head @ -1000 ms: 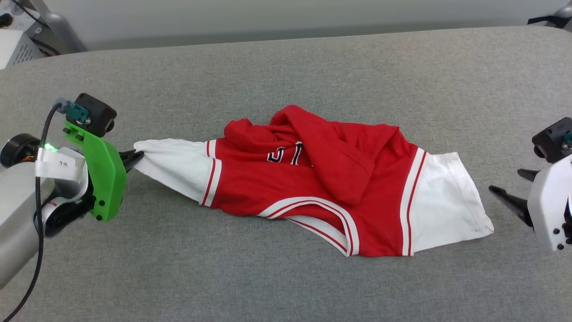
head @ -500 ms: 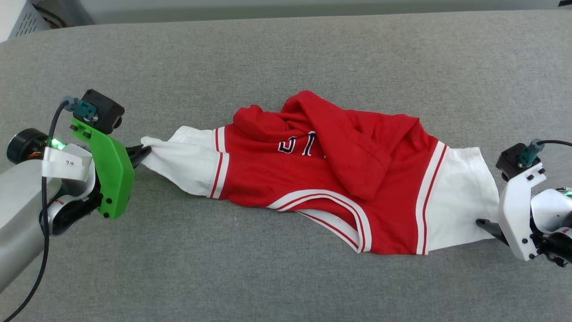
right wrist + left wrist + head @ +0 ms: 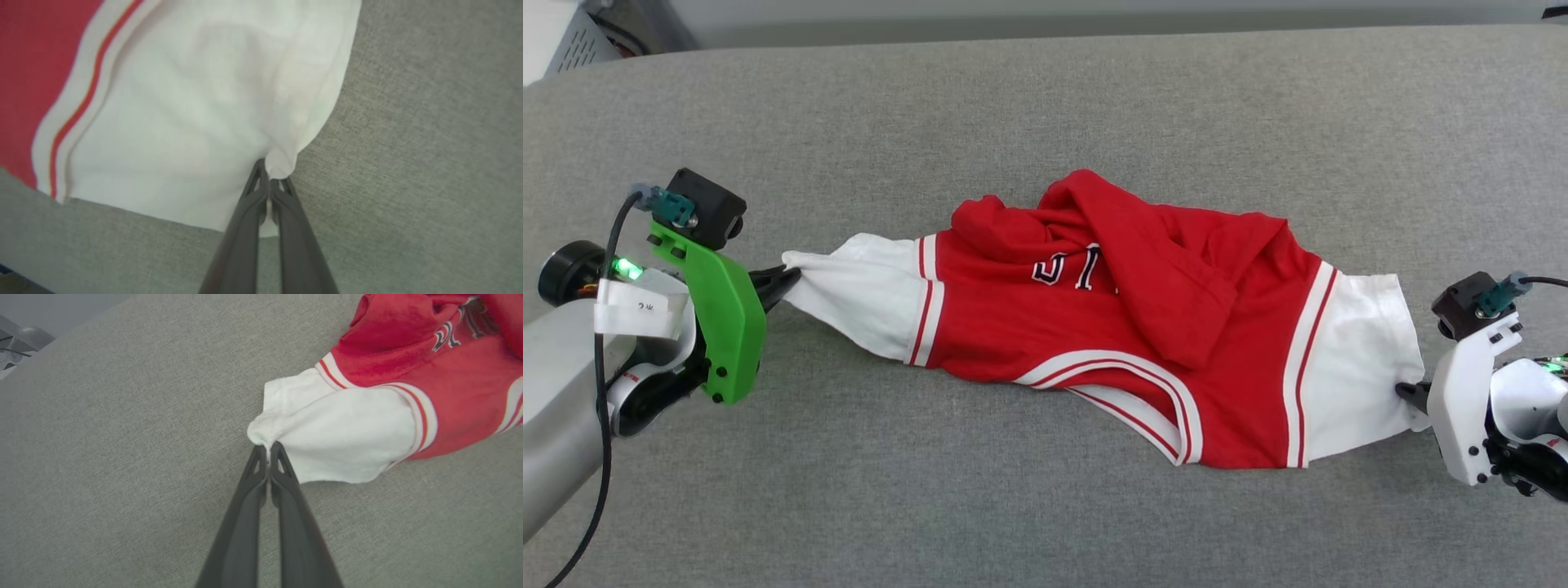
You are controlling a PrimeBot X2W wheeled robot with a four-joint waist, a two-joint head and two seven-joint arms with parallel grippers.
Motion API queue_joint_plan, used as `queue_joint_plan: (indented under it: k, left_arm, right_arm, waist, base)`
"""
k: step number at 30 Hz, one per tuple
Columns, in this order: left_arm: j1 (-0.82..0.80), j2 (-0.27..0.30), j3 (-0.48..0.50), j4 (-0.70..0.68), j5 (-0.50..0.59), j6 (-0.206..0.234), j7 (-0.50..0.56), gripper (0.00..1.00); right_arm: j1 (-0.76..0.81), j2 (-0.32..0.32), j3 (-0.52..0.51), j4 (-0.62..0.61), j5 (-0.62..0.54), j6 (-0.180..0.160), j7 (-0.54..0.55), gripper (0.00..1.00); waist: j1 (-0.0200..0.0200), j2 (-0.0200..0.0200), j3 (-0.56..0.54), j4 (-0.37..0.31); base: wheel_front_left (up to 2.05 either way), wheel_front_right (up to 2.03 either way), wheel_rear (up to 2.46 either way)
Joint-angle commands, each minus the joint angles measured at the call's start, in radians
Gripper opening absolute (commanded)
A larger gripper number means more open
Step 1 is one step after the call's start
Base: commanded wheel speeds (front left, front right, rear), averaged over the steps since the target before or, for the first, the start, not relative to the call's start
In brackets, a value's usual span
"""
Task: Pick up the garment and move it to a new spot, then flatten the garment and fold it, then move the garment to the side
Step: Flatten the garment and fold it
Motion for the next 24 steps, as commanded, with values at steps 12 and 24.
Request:
queue_joint_plan:
  k: [12, 24]
  left_arm:
    - [0.037, 0.082, 0.032, -0.185, -0.015, 0.015, -0.056, 0.00]
    - [-0.074, 0.135, 0.146, -0.382, -0.071, 0.034, -0.069, 0.00]
  right_arm:
    - [0.076, -0.108, -0.166, -0.190, 0.060, 0.000, -0.219, 0.00]
    - [0.048, -0.164, -0.476, -0.379, 0.093, 0.000, -0.196, 0.00]
  waist:
    - [0.0000, 0.0000, -0.159, -0.007]
    - [0.0000, 0.0000, -0.212, 0.006]
  base:
    - [0.00, 0.00, 0.00]
    - [0.00, 0.00, 0.00]
